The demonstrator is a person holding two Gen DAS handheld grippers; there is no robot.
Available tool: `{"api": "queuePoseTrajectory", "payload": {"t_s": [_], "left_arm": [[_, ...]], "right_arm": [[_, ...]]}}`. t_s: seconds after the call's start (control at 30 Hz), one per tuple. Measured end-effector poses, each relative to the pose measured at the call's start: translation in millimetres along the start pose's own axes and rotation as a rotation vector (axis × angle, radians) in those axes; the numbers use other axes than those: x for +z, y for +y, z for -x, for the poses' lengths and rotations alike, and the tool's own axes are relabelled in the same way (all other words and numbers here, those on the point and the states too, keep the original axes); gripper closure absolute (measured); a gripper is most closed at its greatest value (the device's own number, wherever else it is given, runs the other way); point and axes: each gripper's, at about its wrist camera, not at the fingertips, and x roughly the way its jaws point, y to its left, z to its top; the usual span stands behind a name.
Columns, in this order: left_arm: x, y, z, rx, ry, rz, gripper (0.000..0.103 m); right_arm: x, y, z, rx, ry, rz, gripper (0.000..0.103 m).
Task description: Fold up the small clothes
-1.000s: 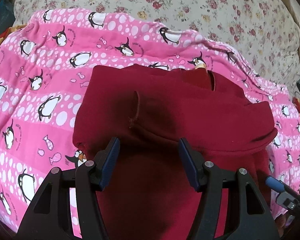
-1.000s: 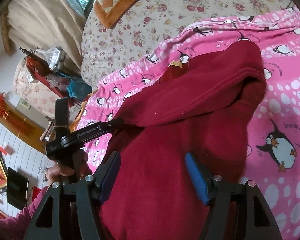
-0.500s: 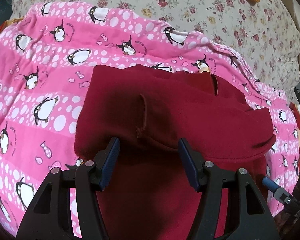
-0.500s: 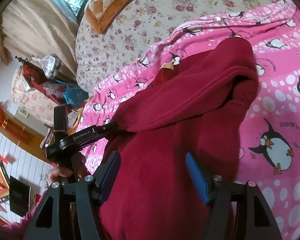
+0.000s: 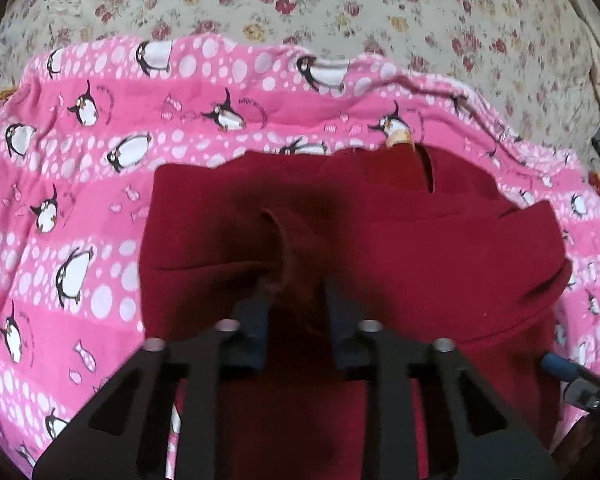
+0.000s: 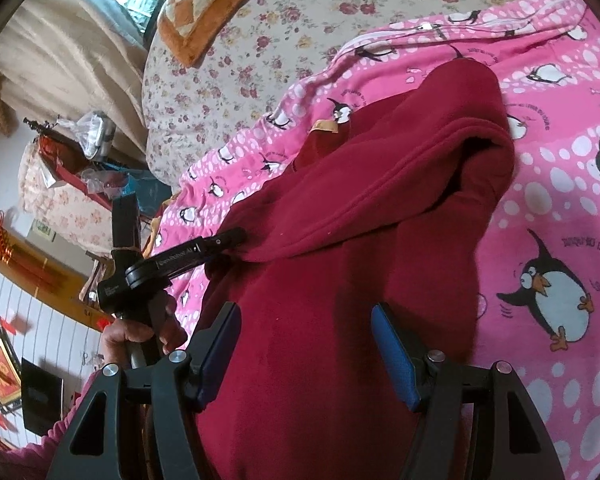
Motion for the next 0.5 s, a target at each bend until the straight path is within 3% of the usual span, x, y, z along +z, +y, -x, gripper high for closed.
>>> {"api": "queuePoseTrajectory", "payload": {"t_s": [0.17,0.3,0.37,0.43,0.5], "left_arm": [[17,27,32,-0.068,-0.081,0.07,0.092],[22,50,51,0.009,-0.151,0.1,0.094],[19,60,46,-0.017,-0.119,0.121,0.094],[13,59,41,0.004,-0.099,0.099,0.094],[8,57,39,0.018,-0.094,0.082,0.094]], "right_arm": [[7,3,14,-0.095,-0.053,0.042,0.038],[20,4,28,-0.288,-0.104,0.101,0.038],[28,6,24,-0.37,-0.091,0.145,0.038],[33,12,14,-0.433,-0.072,0.225,0.039],[37,17,1,-0.495,-0.044,0.297,0.051]]}}
